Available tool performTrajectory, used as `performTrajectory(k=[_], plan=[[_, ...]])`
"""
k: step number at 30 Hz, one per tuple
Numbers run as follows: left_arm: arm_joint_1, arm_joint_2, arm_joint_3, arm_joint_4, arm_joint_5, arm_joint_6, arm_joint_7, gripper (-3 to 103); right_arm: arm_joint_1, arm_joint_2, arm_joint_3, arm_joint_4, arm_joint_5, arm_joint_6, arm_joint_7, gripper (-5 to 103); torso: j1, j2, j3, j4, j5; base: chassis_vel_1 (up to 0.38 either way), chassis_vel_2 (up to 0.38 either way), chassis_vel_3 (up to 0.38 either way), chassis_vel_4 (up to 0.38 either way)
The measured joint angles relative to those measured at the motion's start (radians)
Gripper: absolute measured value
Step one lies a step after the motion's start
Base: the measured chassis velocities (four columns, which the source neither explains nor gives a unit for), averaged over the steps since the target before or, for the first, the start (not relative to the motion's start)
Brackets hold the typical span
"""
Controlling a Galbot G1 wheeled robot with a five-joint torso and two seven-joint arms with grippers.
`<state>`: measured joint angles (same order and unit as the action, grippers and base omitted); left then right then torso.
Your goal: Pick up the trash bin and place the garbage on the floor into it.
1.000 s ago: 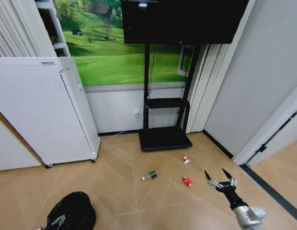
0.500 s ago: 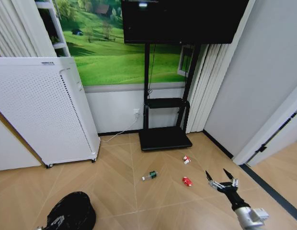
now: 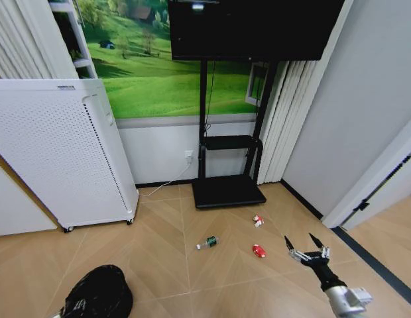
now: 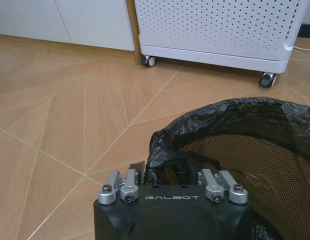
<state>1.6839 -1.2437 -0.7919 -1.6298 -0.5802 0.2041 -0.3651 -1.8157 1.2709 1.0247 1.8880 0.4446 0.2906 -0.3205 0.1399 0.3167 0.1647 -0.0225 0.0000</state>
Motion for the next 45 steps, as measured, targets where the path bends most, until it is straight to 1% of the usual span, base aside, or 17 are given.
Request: performTrajectory(k=[1,2,5,6,7,8,10,12,25,45], plan=[[0.0,-0.001,0.0,-0.001,0.0,0.0,0.0,47,0.001,-0.001,0.0,-0.003,-0.001,0.001,-0.003,100,0.0,0.0,0.0,0.0,0.0,0.0,0.0,0.0,0.0],[0.0,-0.002,0.0,-0.002,-0.001,0.0,-0.001,36,0.003,-0.003,0.0,-0.007,-0.001,0.003,-0.007,100,0.0,0.0,0.0,0.0001,0.0001,0.0,0.0,0.0,0.0],[0.0,-0.003,0.0,-0.003,-0.002,0.0,-0.001,36,0.004,-0.005,0.0,-0.009,-0.001,0.004,-0.008,100,0.0,0.0,0.0,0.0,0.0001,0.0,0.0,0.0,0.0],[0.0,-0.004,0.0,-0.002,-0.002,0.0,-0.001,26,0.006,-0.007,0.001,-0.01,0.0,0.004,-0.008,100,0.0,0.0,0.0,0.0,0.0001,0.0,0.0,0.0,0.0],[0.0,-0.005,0.0,-0.002,-0.002,0.0,0.0,21,0.007,-0.008,0.001,-0.01,0.0,0.005,-0.009,100,0.0,0.0,0.0,0.0,0.0,0.0,0.0,0.0,0.0],[0.0,-0.005,0.0,-0.002,-0.002,0.0,0.0,21,0.007,-0.008,0.001,-0.01,0.0,0.005,-0.009,100,0.0,0.0,0.0,0.0,0.0,0.0,0.0,0.0,0.0],[-0.001,-0.005,-0.001,-0.001,-0.003,-0.003,0.0,11,0.01,-0.009,0.0,-0.012,0.0,0.005,-0.009,100,0.0,0.0,0.0,-0.0001,0.0001,0.0,0.0,0.0,0.0],[-0.002,-0.005,-0.001,-0.001,-0.003,-0.003,0.0,9,0.011,-0.008,-0.001,-0.013,0.0,0.005,-0.009,100,0.0,0.0,0.0,0.0,0.0003,0.0,0.0,0.0,0.0],[-0.004,-0.002,0.003,0.003,0.002,-0.003,0.002,9,0.015,0.001,-0.003,-0.022,-0.002,0.005,-0.012,100,0.0,0.0,0.0,0.0,0.0001,0.0,0.0,0.0,0.0],[0.0,-0.003,0.004,-0.003,0.01,-0.004,0.004,9,0.02,-0.006,-0.004,-0.027,-0.001,0.007,-0.014,100,0.0,0.0,0.0,0.0,0.0,0.0,0.0,0.0,0.0]])
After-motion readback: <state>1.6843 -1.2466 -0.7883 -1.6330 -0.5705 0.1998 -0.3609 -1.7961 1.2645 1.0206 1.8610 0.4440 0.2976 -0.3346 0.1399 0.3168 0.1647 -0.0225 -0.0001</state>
